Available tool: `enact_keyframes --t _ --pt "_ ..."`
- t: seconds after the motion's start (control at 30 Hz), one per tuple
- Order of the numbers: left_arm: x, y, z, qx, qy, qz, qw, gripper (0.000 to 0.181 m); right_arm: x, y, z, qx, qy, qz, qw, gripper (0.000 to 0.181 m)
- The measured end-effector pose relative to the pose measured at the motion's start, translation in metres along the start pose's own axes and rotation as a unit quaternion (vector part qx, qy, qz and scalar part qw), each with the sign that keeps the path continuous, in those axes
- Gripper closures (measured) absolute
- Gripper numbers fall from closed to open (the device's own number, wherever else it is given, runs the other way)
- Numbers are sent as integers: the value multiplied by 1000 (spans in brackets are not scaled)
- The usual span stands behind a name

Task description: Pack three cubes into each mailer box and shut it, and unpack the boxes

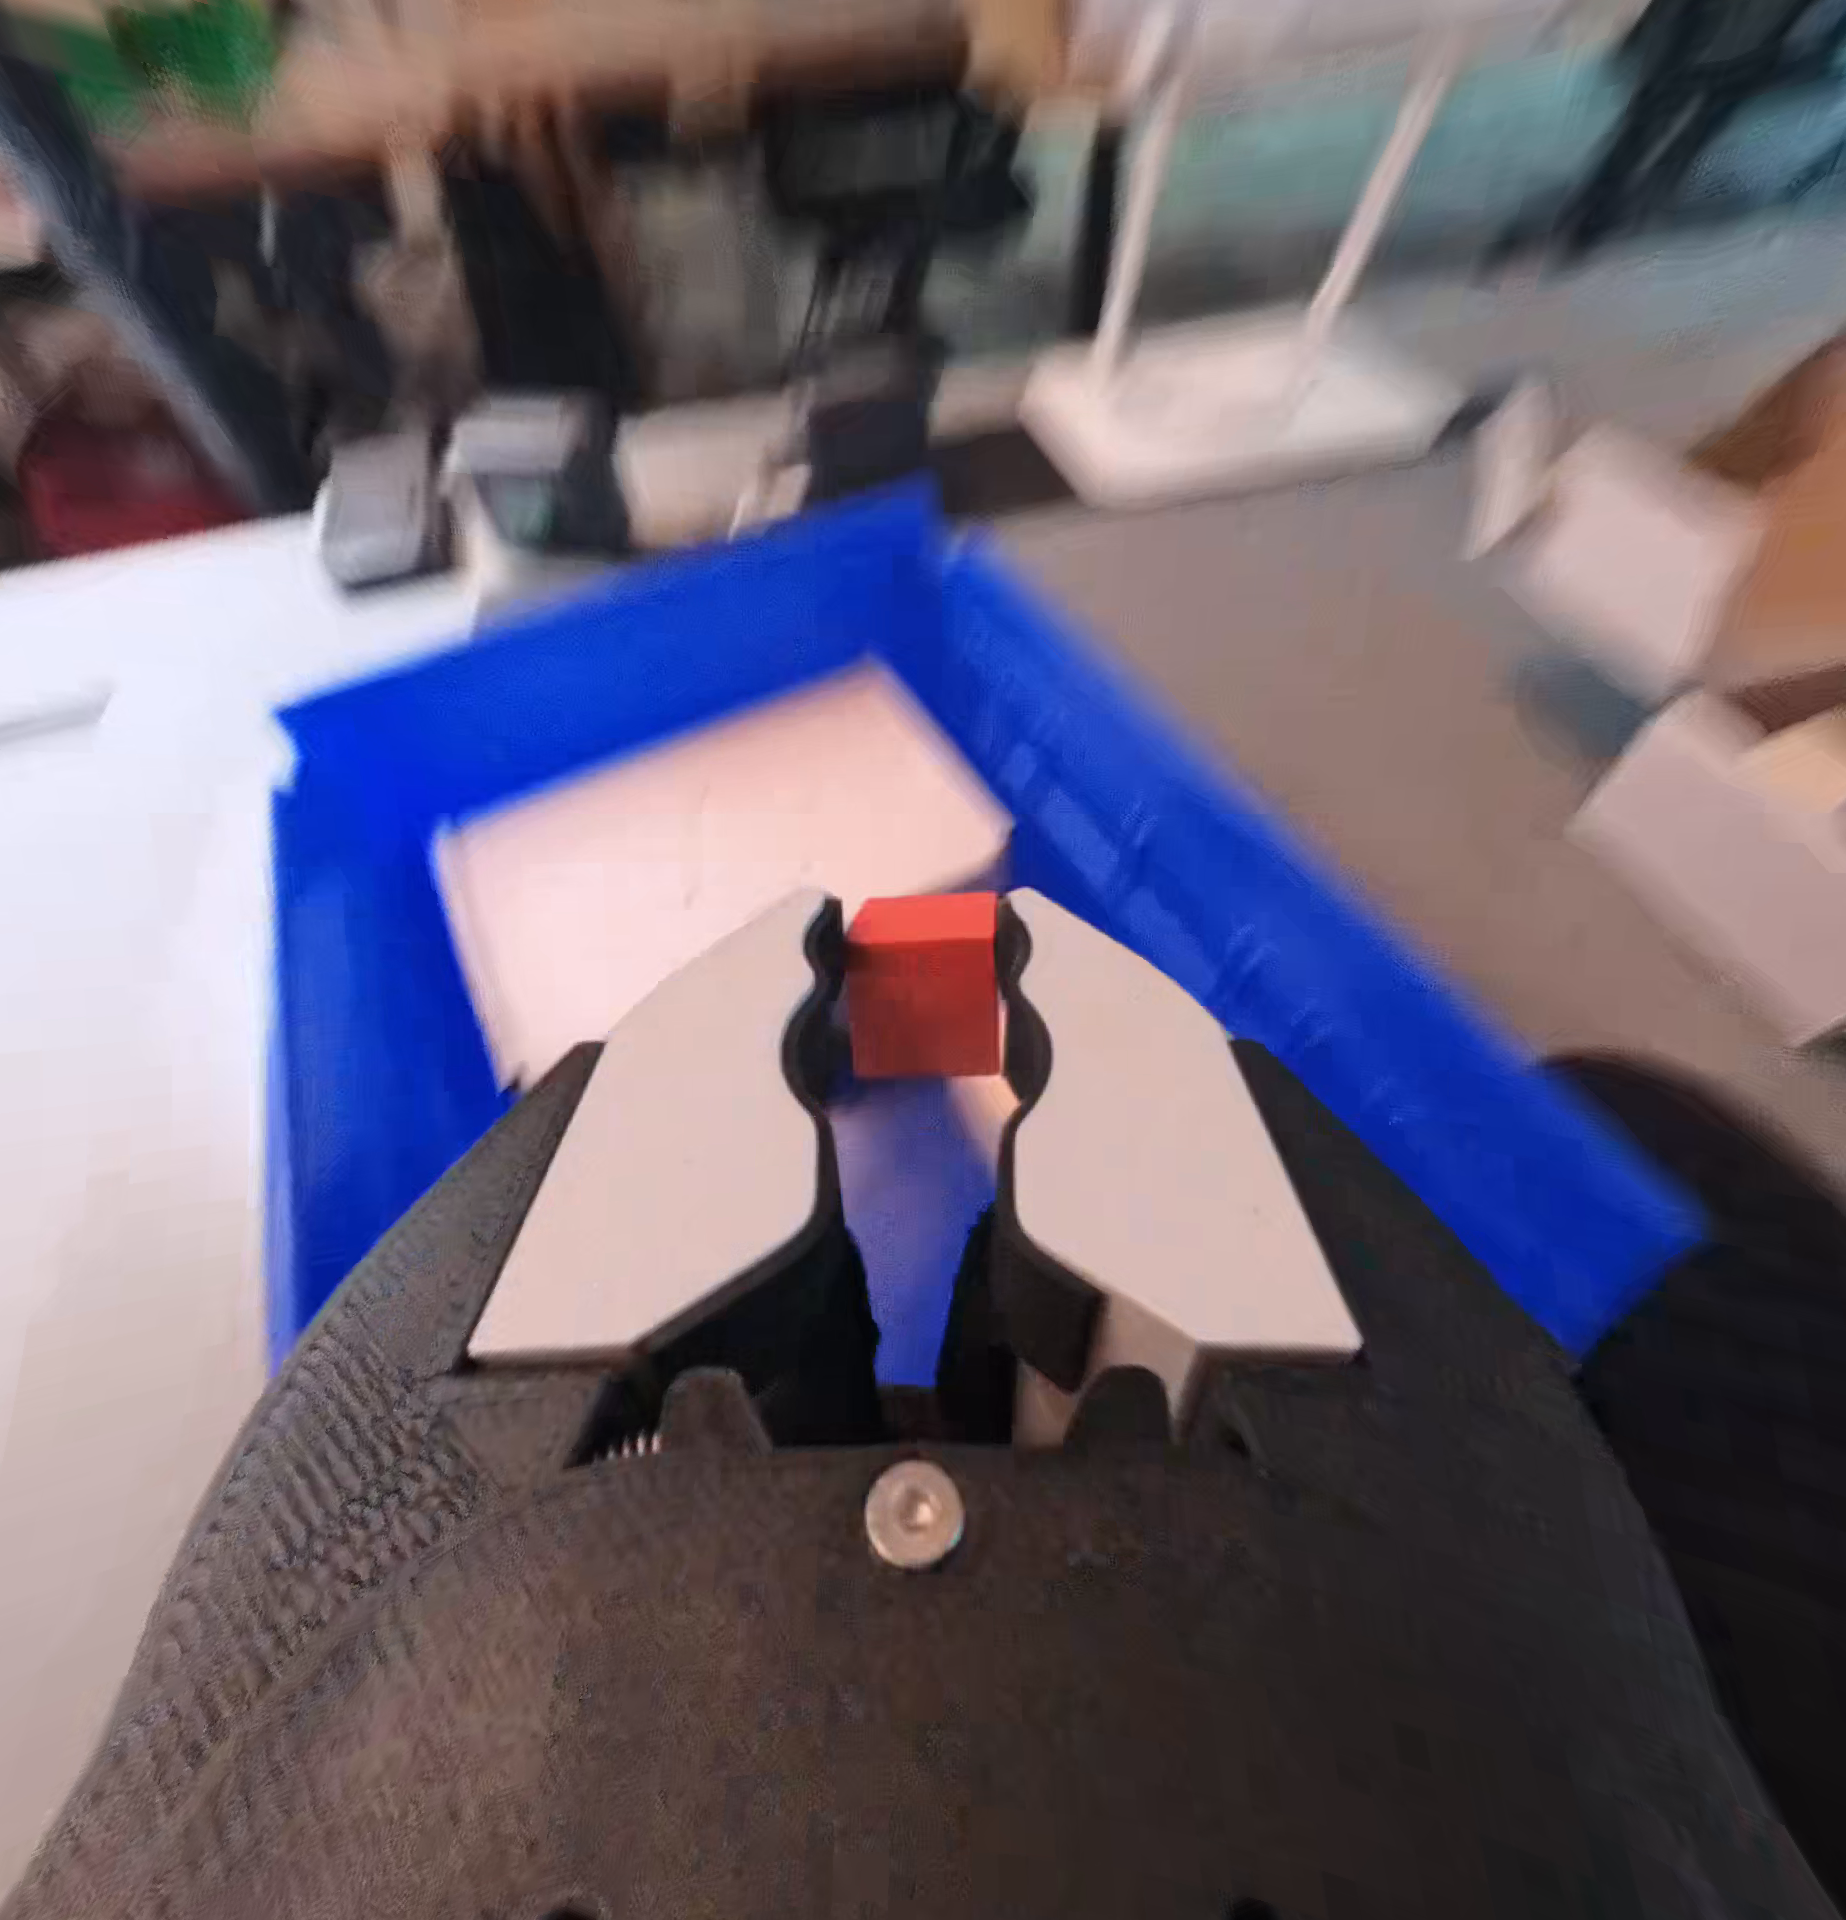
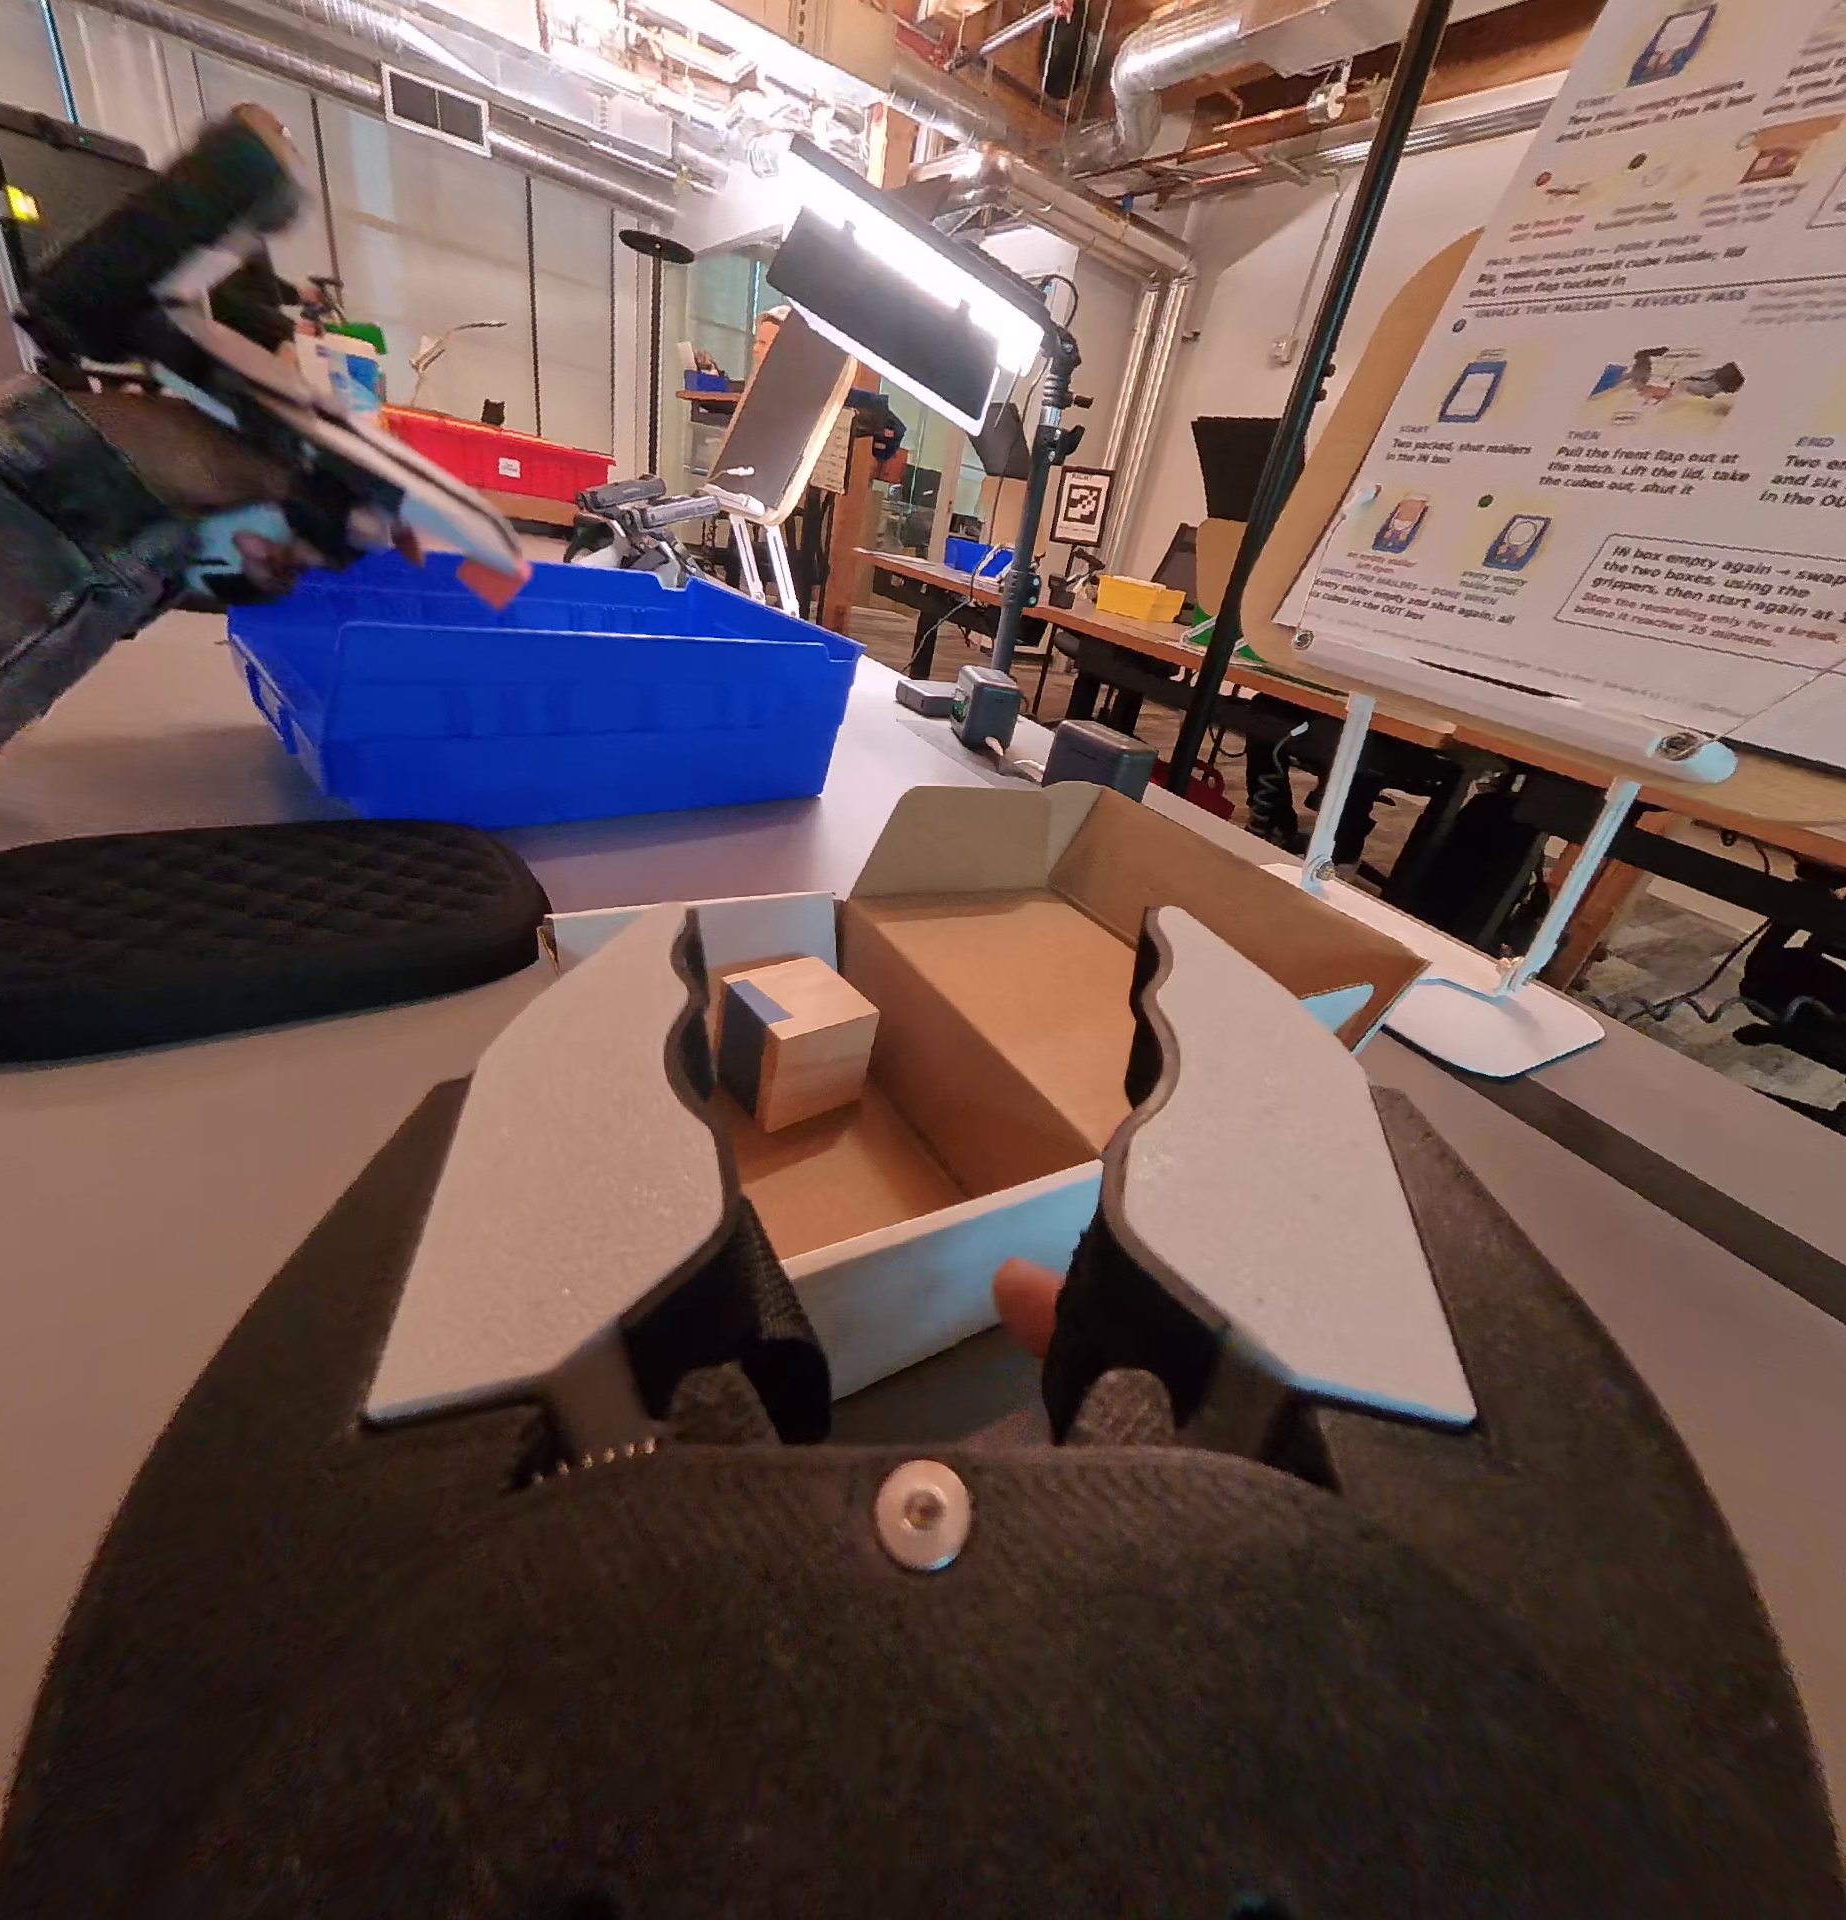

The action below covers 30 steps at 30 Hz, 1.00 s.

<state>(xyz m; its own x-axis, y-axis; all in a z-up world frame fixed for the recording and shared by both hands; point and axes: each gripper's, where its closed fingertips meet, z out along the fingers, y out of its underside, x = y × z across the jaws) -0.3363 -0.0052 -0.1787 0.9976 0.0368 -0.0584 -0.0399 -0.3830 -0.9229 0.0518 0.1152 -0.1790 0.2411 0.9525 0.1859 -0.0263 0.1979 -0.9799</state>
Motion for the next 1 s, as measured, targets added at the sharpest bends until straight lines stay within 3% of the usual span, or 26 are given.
enact_keyframes --t 0.07,0.13,0.23,0.3,0.4,0.53,0.63,0.77,1.0 --pt "24 -51 -12 155 63 -34 985 153 -2 0 0 -1 -3 -12 1000 102" --pt "53 -93 -31 282 155 -100 942 153 -6 -1 1 -2 -6 -32 999 101" --pt "100 -127 -45 350 301 -214 861 154 -13 -3 2 -3 -11 -81 997 100" --pt "141 -133 -40 330 386 -248 825 153 -18 -5 2 -2 -15 -118 993 99" --pt "206 -129 -21 264 473 -283 792 153 -27 -10 2 8 -22 -170 985 99" --pt "282 -100 11 137 547 -306 767 153 -40 -23 0 45 -34 -208 977 101" --pt "326 -75 11 52 597 -290 746 153 -51 -33 -3 80 -49 -220 971 111" --pt "348 -62 7 32 605 -240 758 153 -74 -40 -3 110 -85 -240 961 120" --pt "363 -54 0 8 632 -233 739 153 -95 -38 6 113 -106 -273 949 136"
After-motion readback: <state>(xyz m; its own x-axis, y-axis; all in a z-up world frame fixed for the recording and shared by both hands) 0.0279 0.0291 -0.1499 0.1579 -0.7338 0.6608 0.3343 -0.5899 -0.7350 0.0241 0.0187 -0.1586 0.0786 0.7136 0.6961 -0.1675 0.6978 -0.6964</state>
